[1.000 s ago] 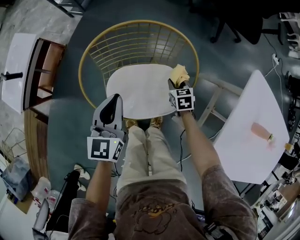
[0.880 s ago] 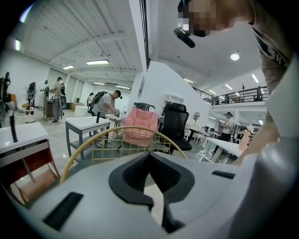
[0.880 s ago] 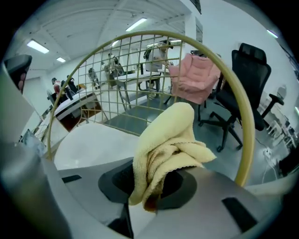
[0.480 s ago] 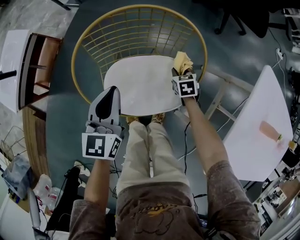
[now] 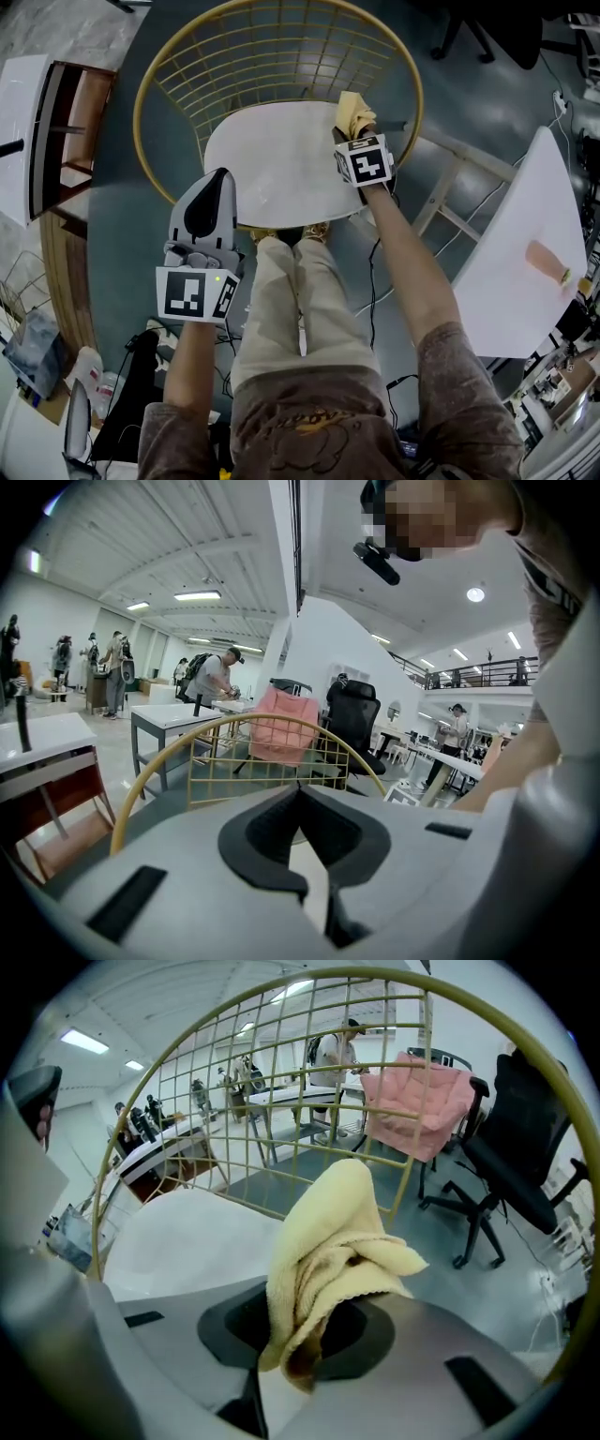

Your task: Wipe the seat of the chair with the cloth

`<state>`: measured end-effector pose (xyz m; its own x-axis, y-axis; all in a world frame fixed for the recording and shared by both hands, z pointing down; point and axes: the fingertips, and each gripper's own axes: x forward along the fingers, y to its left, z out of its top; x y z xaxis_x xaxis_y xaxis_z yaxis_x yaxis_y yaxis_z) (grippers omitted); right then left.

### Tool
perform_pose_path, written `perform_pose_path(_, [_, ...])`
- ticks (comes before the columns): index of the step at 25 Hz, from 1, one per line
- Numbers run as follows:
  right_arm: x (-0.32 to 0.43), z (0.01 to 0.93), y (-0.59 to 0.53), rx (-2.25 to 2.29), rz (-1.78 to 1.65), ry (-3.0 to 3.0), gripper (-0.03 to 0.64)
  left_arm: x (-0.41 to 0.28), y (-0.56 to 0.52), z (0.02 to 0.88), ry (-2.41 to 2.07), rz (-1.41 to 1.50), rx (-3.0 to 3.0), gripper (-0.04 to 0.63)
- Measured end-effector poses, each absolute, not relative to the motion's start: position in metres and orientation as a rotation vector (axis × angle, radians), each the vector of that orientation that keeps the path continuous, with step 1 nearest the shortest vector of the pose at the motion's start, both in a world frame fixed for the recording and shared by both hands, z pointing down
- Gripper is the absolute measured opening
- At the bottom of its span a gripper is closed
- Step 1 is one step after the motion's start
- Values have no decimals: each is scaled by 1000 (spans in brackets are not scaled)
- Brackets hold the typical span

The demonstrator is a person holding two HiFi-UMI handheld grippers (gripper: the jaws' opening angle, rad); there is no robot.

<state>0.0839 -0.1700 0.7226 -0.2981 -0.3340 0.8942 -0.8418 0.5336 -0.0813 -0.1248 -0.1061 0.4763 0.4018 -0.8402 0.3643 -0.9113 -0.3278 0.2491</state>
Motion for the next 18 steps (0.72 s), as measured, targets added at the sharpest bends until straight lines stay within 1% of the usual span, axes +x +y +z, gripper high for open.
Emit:
perform_pose_path(5, [50, 731, -167, 915, 720, -1908, 110, -135, -105, 483, -1514, 245, 2239, 6])
perform_pose_path(18, [-67, 733, -143, 690, 777, -2038, 110, -175, -102, 495, -1554, 251, 2169, 6])
